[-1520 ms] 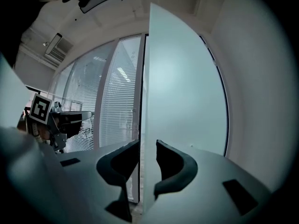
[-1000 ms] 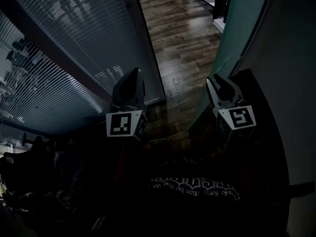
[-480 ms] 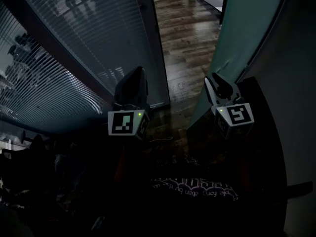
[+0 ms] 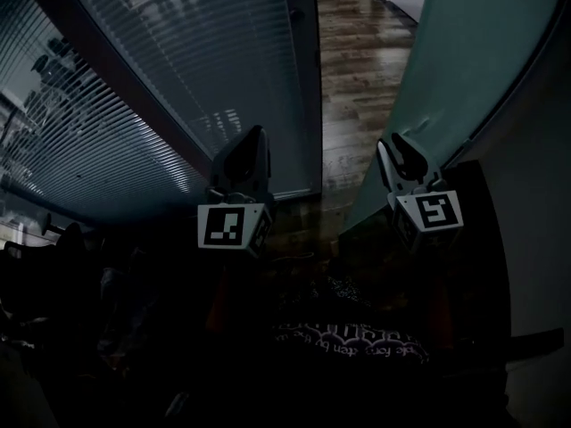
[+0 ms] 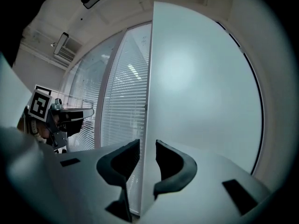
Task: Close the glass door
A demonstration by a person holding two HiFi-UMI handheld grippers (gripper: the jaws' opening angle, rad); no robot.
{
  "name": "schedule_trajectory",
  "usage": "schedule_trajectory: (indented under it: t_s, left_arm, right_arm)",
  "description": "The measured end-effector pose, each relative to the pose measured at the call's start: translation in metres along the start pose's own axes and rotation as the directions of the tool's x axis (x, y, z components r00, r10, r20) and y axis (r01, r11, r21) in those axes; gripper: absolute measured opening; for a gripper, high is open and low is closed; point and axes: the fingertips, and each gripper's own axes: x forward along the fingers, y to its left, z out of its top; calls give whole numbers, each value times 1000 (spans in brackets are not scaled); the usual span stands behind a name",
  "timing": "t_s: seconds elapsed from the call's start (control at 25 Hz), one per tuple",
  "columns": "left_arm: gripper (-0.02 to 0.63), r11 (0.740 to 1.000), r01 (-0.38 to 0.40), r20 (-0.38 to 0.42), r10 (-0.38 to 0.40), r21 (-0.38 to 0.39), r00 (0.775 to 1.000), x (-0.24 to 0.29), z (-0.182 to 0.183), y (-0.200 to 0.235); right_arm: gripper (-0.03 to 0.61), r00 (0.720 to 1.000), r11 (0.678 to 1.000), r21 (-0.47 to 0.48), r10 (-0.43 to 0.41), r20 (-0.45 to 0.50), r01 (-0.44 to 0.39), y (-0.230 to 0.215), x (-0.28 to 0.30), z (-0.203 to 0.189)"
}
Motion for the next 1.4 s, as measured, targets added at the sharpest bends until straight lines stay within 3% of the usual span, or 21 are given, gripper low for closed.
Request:
schedule_trajectory:
  t_s: [0.32,0.52,0.72,1.08,1.4]
  left_arm:
    - [2,999,-53,6,53,11,999,32,-10,21]
    - [0,997,-74,0,74,10,997,45,-18,24]
    - [2,994,-110,-9,110,12,994,59,-18,34]
    - [2,982,-188,1,188,17,982,96,9,56]
    - [2,980,-199,6,199,28,980,115,8,61]
  right_arm:
    - [100,997,996,-34,78,-2,-78,4,44,-5]
    - [97,985,983,-76,171,17,-169,10,60,0]
    - [87,997,991,-117,72,21,-69,-27,85,16]
    - [84,990,980,-140,140,5,-138,-41,132,46]
    - [85,989,982,-119,150,19,-147,-50,158,47]
